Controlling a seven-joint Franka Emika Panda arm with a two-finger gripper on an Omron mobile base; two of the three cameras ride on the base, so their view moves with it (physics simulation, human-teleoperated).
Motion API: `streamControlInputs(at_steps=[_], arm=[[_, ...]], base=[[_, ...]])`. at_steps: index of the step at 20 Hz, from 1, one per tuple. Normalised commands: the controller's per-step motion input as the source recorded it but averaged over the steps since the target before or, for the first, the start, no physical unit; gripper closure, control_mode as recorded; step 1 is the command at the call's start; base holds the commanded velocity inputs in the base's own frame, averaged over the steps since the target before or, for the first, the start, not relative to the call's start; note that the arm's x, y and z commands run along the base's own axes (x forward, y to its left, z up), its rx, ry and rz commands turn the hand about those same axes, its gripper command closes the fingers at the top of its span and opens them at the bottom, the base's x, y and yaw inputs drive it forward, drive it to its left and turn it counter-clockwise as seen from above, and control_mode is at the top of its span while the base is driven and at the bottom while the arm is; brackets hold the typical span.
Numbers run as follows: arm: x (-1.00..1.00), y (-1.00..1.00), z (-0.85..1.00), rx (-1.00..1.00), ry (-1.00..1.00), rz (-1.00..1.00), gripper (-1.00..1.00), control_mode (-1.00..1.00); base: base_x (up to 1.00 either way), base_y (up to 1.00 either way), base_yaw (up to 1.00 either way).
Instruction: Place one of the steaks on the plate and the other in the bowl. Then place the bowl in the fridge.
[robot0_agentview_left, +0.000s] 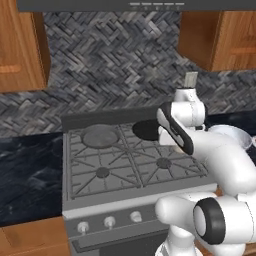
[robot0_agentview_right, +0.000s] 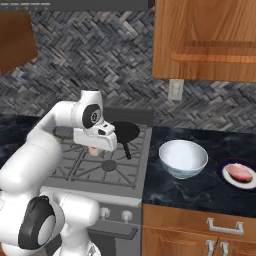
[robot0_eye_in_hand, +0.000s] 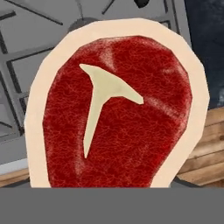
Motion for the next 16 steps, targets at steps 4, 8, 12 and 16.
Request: streamControlInputs(at_steps=[4,8,12,16], arm=[[0.0,0.0,0.0,0.0,0.0,0.0,1.0,1.0],[0.0,0.0,0.0,0.0,0.0,0.0,1.0,1.0],[0.0,0.0,0.0,0.0,0.0,0.0,1.0,1.0],[0.0,0.0,0.0,0.0,0.0,0.0,1.0,1.0]], base=[[0.01,-0.82,0.0],[0.01,-0.79,0.0],[0.02,-0.55,0.0],[0.03,-0.36,0.02]])
